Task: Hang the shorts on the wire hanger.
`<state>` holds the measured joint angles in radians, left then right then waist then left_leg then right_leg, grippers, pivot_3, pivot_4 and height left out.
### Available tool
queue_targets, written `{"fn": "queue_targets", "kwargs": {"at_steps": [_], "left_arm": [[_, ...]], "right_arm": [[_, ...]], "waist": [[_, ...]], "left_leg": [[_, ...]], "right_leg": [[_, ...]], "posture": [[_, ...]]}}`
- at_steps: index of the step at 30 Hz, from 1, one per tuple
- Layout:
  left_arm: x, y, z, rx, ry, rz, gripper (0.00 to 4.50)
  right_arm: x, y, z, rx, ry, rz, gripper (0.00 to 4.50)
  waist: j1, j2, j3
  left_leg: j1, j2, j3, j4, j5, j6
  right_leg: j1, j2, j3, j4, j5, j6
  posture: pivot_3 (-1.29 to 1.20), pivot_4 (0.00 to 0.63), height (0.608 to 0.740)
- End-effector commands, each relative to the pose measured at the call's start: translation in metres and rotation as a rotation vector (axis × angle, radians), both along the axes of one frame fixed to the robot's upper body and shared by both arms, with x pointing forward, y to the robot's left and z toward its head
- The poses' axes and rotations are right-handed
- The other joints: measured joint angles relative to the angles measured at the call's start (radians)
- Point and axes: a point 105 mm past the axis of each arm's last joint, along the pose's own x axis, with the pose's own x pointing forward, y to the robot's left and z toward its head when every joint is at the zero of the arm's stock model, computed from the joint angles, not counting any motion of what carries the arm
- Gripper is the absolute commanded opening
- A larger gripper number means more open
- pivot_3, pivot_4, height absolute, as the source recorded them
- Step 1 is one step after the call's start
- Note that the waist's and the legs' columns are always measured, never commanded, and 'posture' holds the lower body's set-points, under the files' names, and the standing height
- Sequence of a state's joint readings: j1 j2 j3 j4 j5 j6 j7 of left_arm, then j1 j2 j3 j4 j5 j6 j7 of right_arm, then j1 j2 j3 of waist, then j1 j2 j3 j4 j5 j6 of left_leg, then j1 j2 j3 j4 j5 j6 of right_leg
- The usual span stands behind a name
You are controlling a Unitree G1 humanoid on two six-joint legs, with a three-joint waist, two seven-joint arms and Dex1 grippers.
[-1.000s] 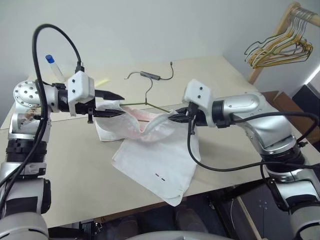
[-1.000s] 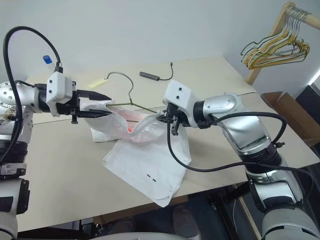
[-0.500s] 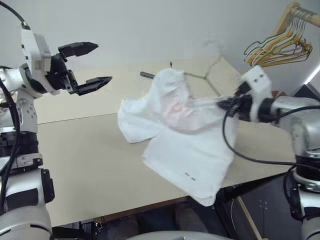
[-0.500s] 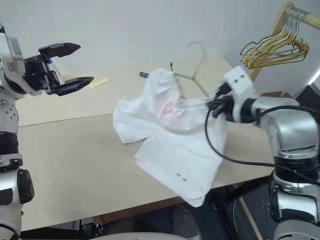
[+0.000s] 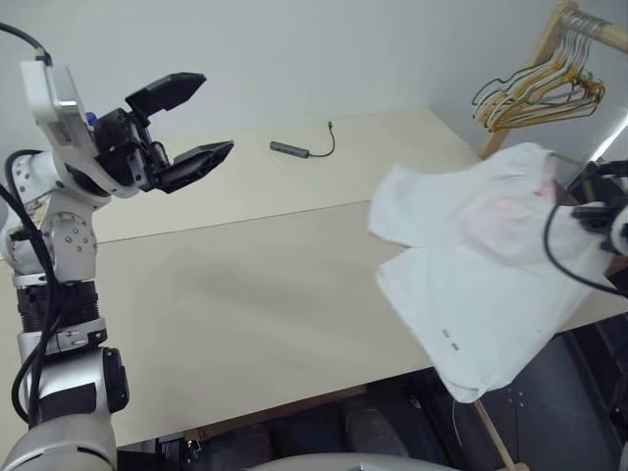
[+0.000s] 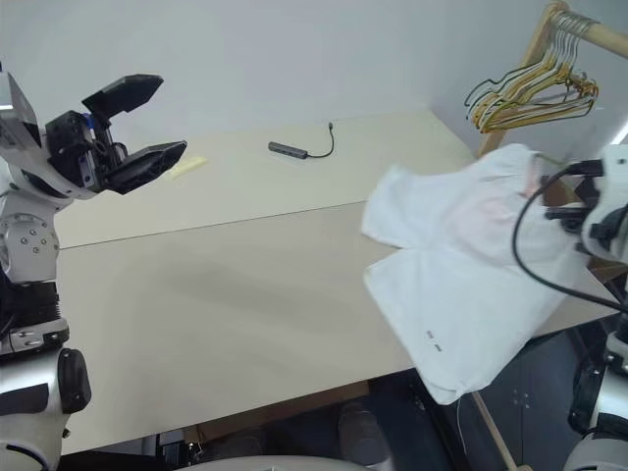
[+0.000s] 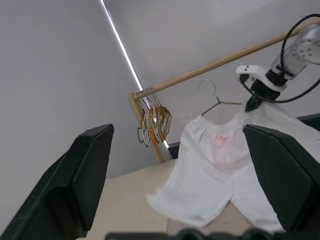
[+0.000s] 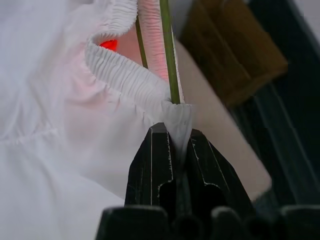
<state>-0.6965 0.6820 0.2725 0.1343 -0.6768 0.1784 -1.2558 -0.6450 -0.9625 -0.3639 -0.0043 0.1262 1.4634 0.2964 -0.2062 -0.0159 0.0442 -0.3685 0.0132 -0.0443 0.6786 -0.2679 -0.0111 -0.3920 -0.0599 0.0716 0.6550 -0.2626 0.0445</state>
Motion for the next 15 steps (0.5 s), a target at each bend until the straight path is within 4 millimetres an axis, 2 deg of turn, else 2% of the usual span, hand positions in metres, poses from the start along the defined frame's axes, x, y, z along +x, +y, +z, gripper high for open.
{"fn": "queue_targets", "kwargs": {"at_steps": [1,6,11,15], "left_arm": [[-0.002,0.001,0.006,0.018,-0.032,0.006,4.50],[-0.010,-0.003,0.010,-0.005,-0.047,-0.031,4.50],[-0.009,-0.003,0.011,-0.009,-0.052,0.007,4.50],[-0.009,-0.005,0.008,0.003,-0.049,0.018,4.50]], "right_arm": [[-0.008,-0.016,0.041,-0.170,-0.131,-0.147,0.05],[-0.008,-0.020,0.053,-0.137,-0.263,-0.317,0.05],[-0.006,-0.033,0.061,-0.021,-0.423,-0.465,0.05],[-0.004,-0.045,0.062,0.005,-0.437,-0.550,0.05]], "waist": [[-0.013,0.000,0.000],[-0.060,0.001,0.000],[-0.067,0.001,0.000],[-0.062,0.002,0.000]], "left_leg": [[0.000,0.000,0.000,0.000,0.000,0.000],[0.000,0.000,0.001,-0.001,0.000,0.000],[0.000,0.000,0.000,-0.001,0.000,0.000],[0.000,0.000,0.000,-0.001,0.000,0.000]], "right_leg": [[0.000,0.000,0.000,0.000,0.000,0.000],[0.001,0.000,0.003,0.000,0.000,0.000],[0.001,0.000,0.003,0.000,0.000,0.000],[0.001,0.000,0.003,0.000,0.000,0.000]], "posture": [[-0.27,0.000,0.740],[-0.26,0.000,0.740],[-0.23,0.000,0.740],[-0.22,0.000,0.740]]}}
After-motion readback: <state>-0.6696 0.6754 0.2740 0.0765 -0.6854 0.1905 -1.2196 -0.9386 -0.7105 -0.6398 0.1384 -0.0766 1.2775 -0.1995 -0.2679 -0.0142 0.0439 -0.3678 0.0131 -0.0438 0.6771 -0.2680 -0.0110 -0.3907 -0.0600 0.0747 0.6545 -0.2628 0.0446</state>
